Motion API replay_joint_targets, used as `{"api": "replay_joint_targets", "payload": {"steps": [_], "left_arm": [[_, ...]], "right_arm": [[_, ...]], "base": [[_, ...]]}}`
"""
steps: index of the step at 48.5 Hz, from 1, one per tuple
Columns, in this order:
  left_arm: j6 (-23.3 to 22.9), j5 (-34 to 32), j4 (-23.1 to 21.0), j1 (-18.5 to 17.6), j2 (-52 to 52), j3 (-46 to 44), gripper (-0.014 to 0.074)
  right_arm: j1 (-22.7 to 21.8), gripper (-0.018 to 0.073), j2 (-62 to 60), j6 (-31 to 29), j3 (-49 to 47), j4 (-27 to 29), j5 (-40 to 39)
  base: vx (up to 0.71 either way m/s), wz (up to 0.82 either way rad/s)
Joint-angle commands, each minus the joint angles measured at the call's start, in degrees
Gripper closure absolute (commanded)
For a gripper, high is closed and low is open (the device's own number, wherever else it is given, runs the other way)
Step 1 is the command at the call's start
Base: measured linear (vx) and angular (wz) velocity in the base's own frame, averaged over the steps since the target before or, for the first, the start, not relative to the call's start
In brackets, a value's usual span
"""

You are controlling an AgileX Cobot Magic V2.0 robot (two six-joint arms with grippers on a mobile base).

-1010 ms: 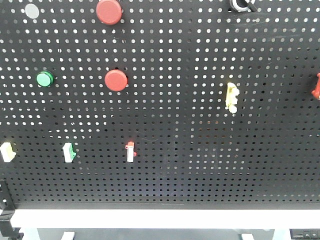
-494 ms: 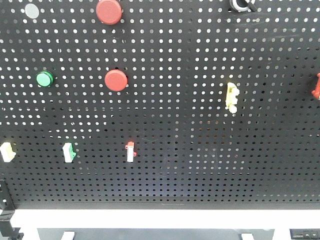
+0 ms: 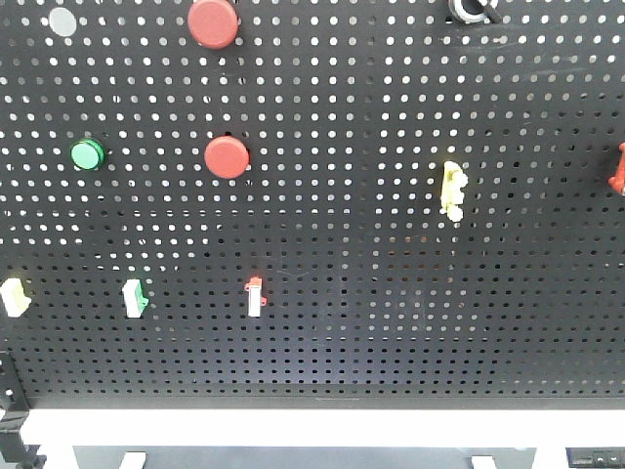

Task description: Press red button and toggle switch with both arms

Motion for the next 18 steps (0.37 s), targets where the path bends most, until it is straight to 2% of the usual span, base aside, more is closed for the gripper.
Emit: {"api": "replay_joint_targets", "payload": {"steps": [1, 18], "left_arm": [[-0.51, -4.68, -0.15, -0.09, -0.91, 1.88, 0.0594], [-0.51, -4.68, -0.15, -0.09, -0.91, 1.88, 0.0594]], "right_arm": [[-0.29, 0.0562, -1.04, 0.17, 0.66, -0.17, -4.52], [-0.29, 0.0562, -1.04, 0.12, 0.66, -0.17, -4.52]], "base": [[0.0, 0.0], [0.0, 0.0]]}}
